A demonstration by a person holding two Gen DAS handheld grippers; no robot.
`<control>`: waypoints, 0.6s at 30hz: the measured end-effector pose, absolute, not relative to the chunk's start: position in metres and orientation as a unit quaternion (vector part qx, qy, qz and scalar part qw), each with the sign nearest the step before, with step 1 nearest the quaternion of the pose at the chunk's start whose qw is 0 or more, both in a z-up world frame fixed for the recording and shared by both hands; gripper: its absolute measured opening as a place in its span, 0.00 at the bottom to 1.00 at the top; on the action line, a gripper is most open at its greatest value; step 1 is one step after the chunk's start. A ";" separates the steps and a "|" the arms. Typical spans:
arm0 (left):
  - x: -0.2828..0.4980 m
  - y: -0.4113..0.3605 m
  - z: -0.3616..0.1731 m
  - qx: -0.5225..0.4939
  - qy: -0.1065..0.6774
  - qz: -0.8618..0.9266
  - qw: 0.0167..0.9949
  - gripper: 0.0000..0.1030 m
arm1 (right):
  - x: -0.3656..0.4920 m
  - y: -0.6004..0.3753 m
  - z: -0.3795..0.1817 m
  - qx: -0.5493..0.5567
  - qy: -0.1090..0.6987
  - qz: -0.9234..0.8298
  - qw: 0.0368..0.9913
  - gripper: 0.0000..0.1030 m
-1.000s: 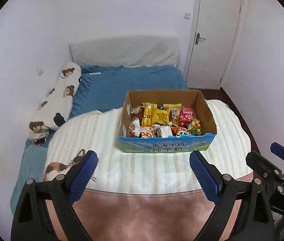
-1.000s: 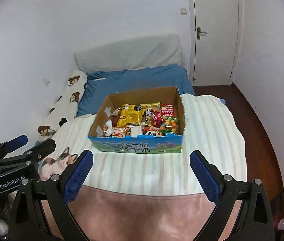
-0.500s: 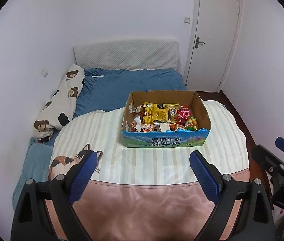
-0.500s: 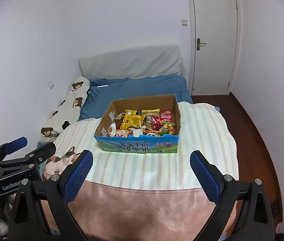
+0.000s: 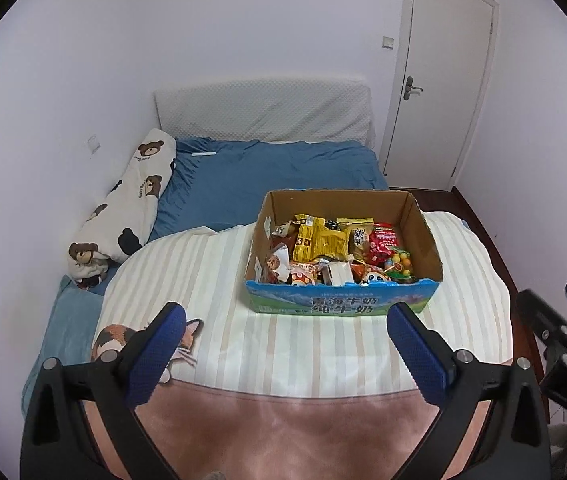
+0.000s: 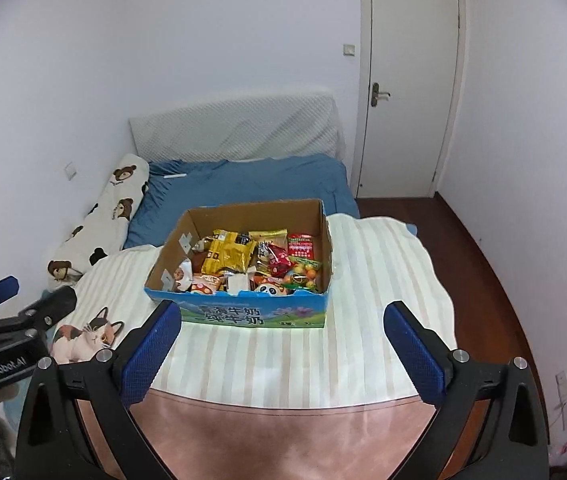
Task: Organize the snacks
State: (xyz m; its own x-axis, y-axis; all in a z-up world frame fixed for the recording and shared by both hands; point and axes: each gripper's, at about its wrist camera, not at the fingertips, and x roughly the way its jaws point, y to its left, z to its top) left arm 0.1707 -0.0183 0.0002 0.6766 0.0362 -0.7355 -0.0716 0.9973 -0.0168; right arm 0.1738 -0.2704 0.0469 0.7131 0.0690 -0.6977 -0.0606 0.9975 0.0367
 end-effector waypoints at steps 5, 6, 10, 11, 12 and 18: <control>0.192 -0.018 -0.009 -0.019 0.407 0.035 0.913 1.00 | 0.198 -0.269 0.029 0.008 0.391 0.031 0.920 1.00; 0.196 -0.018 -0.011 -0.019 0.409 0.036 0.911 1.00 | 0.201 -0.267 0.026 0.005 0.395 0.029 0.918 1.00; 0.208 -0.020 -0.017 -0.015 0.415 0.036 0.909 1.00 | 0.215 -0.267 0.016 0.003 0.406 0.026 0.914 1.00; 0.210 -0.022 -0.018 -0.011 0.415 0.036 0.909 1.00 | 0.217 -0.267 0.014 0.005 0.406 0.023 0.914 1.00; 0.212 -0.022 -0.019 -0.010 0.415 0.037 0.909 1.00 | 0.219 -0.268 0.013 0.003 0.405 0.020 0.914 1.00; 0.221 -0.025 -0.025 -0.007 0.423 0.033 0.906 1.00 | 0.228 -0.272 0.016 0.006 0.397 0.009 0.918 1.00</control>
State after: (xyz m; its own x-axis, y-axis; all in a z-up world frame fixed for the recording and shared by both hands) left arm 0.2206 -0.0254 -0.0246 0.6406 0.0535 -0.7660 -0.0654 0.9977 0.0150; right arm 0.2280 -0.2721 0.0165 0.6839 0.0209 -0.7292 -0.0121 0.9998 0.0173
